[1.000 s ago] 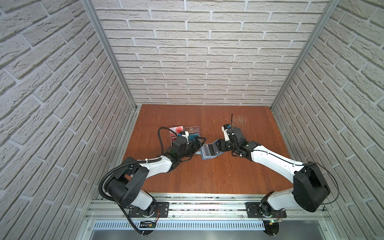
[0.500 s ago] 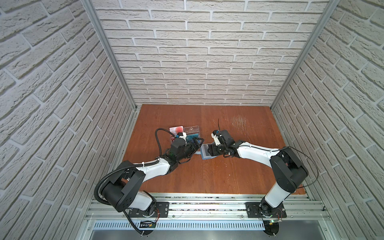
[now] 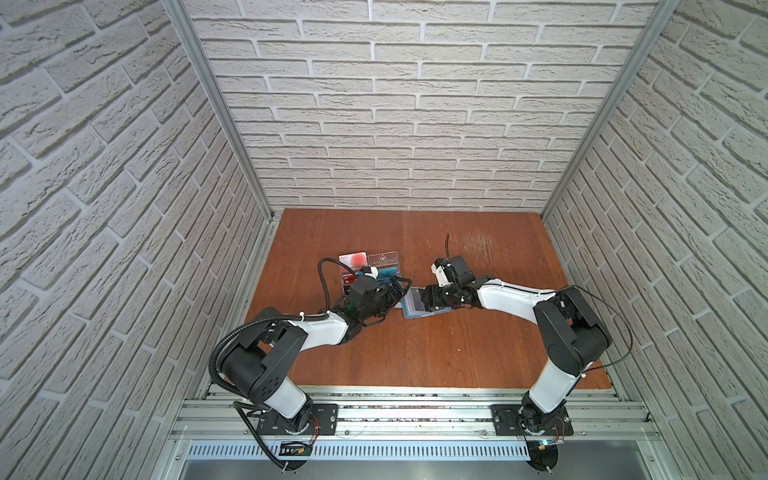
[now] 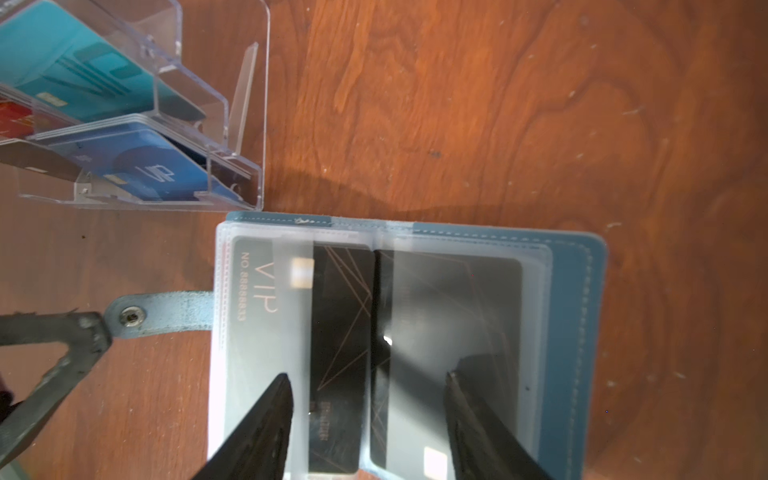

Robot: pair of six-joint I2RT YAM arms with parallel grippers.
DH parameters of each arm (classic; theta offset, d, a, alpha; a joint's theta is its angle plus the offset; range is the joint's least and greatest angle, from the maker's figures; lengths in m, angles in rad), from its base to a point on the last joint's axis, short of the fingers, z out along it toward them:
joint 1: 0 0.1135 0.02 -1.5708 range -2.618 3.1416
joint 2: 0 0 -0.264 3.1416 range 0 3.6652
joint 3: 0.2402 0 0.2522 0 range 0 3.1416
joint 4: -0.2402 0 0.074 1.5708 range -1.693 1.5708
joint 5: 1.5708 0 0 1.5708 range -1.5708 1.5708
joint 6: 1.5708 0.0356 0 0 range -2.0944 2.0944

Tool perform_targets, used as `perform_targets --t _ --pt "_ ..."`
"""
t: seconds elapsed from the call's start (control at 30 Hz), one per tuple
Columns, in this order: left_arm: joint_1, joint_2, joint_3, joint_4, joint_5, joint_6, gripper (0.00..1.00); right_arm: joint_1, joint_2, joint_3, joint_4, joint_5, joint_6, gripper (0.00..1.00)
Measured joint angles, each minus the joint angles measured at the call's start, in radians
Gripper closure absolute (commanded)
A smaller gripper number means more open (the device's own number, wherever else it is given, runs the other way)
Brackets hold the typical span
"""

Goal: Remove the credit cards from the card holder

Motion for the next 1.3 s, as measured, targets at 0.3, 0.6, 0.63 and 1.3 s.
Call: perform_targets --t 0.3,0.6,0.63,1.3 --pt "-0.015 0.043 0.016 0.039 -0.001 -0.02 0.02 -0.001 0.019 0.0 0.02 -0.062 0.026 0.4" --pt "-0.023 0.116 0.054 0.083 -0.001 -0.028 0.02 -0.008 0.022 -0.009 0.06 -0.124 0.061 0.41" --pt "-0.023 0.124 0.054 0.091 -0.001 -0.031 0.02 -0.009 0.022 -0.011 0.064 -0.131 0.064 0.41" --pt "-0.026 0.238 0.051 0.207 -0.005 -0.072 0.02 -0.024 0.04 -0.041 0.15 -0.213 0.111 0.46"
